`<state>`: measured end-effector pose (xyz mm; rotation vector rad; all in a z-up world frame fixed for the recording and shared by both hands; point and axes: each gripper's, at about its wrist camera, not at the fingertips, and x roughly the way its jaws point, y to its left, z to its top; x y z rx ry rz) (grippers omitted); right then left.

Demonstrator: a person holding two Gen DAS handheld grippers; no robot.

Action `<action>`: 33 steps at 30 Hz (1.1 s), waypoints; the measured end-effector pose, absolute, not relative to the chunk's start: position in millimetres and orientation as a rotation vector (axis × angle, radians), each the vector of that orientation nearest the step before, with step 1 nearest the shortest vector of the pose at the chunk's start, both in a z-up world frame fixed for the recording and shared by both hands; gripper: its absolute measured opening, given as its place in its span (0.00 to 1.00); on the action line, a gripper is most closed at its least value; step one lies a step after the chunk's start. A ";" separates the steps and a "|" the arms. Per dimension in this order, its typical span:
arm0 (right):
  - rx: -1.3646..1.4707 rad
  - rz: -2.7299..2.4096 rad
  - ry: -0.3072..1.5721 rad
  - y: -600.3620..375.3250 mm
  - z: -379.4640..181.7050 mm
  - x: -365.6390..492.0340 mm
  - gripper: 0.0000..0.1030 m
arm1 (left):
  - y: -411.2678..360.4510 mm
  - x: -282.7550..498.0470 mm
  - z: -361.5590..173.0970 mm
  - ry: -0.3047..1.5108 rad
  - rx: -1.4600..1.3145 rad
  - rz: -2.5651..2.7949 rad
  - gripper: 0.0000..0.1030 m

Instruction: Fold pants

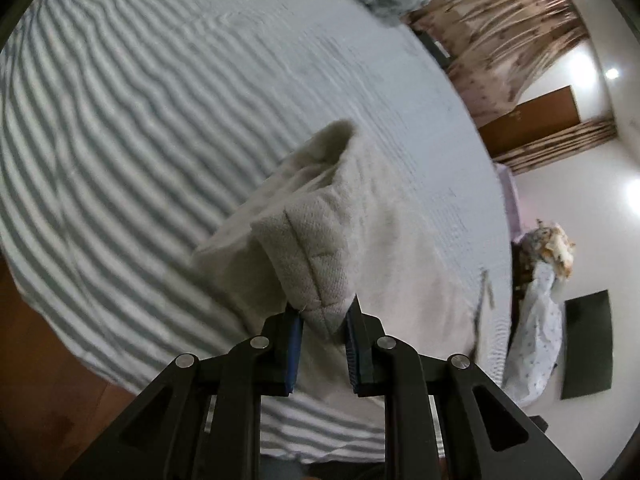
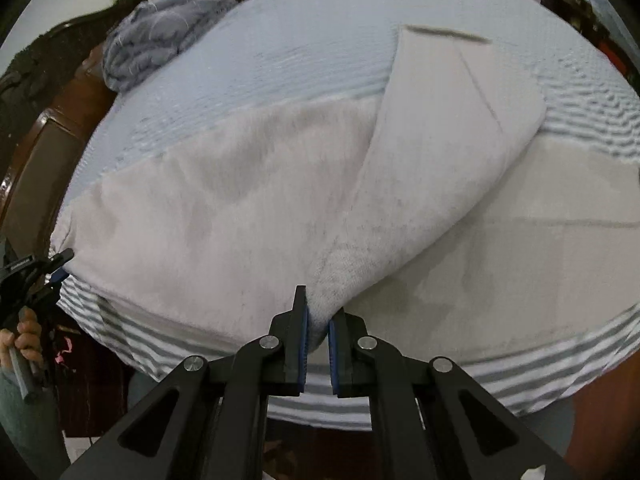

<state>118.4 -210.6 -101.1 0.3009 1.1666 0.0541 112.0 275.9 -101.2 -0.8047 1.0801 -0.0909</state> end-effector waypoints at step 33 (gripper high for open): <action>0.439 0.014 1.130 -325.0 -74.6 119.4 0.39 | 66.6 28.6 -50.0 0.919 -0.183 -0.409 0.46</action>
